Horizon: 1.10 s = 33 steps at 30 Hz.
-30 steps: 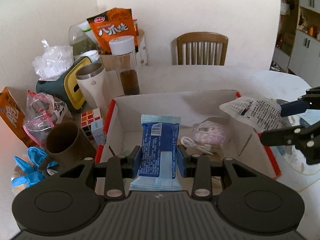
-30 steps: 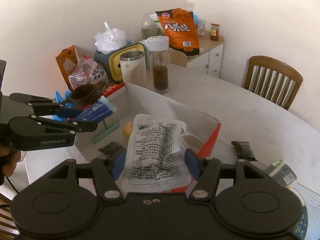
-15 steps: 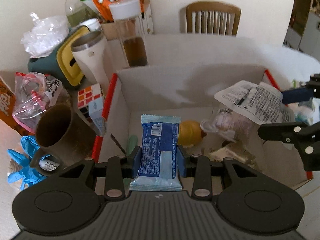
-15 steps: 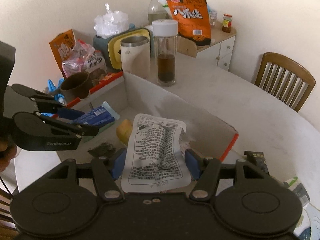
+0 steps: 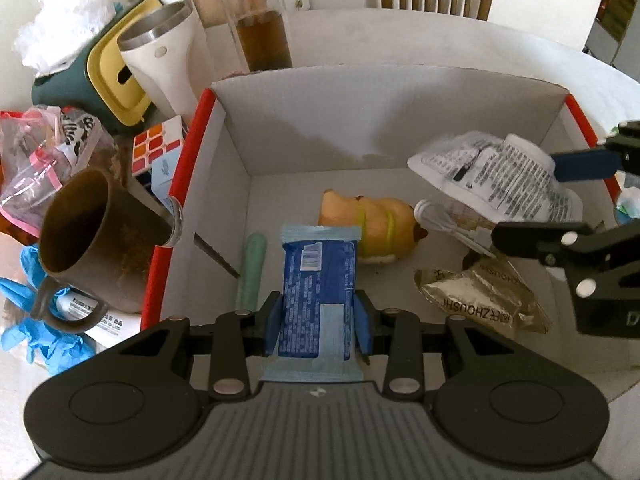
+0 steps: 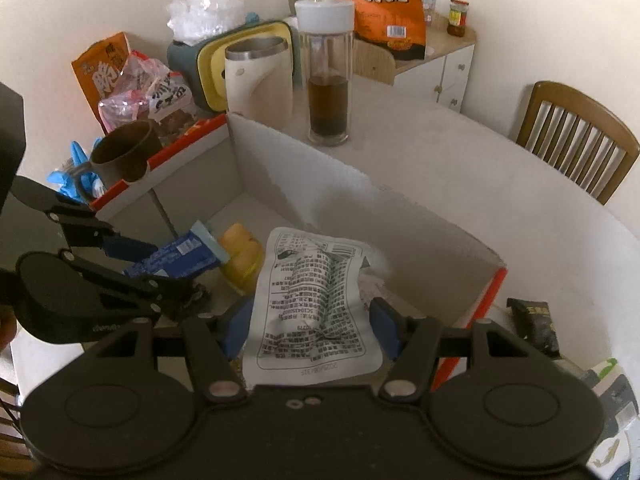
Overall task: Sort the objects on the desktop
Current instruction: 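Open the left tool to drop the blue packet while the right tool releases the printed packet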
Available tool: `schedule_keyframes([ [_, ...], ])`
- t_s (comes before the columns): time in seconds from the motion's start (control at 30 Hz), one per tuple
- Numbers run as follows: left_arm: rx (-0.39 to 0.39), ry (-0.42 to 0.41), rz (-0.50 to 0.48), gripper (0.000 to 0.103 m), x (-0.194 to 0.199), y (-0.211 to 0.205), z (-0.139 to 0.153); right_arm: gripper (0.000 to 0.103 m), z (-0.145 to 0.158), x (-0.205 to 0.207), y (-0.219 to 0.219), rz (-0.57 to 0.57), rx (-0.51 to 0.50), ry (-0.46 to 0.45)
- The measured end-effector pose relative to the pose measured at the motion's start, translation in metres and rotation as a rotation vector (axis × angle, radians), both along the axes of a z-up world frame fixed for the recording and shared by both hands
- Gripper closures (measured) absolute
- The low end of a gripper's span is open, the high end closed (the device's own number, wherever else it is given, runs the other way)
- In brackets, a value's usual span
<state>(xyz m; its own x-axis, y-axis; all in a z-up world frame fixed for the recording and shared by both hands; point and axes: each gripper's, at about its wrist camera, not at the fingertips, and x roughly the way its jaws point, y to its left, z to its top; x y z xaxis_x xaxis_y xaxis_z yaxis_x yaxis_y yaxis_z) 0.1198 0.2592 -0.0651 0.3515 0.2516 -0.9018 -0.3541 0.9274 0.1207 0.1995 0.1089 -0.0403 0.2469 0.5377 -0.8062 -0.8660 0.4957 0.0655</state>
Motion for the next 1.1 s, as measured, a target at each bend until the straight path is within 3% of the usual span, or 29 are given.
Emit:
schedule_keyframes([
  [0.6, -0.053, -0.01, 0.003, 0.066, 0.003, 0.005, -0.006, 0.034, -0.017, 0.0, 0.008, -0.012, -0.079, 0.011],
  [0.7, -0.045, -0.022, -0.008, 0.056, 0.0, 0.002, -0.003, 0.032, -0.015, -0.001, 0.007, -0.017, -0.07, 0.026],
  [0.77, -0.031, -0.031, -0.012, 0.04, -0.002, 0.0, 0.0, 0.032, -0.014, -0.002, 0.005, -0.022, -0.065, 0.031],
  [1.1, -0.034, -0.061, -0.025, 0.034, -0.009, 0.0, 0.009, 0.031, 0.001, -0.011, -0.006, -0.02, -0.032, 0.028],
])
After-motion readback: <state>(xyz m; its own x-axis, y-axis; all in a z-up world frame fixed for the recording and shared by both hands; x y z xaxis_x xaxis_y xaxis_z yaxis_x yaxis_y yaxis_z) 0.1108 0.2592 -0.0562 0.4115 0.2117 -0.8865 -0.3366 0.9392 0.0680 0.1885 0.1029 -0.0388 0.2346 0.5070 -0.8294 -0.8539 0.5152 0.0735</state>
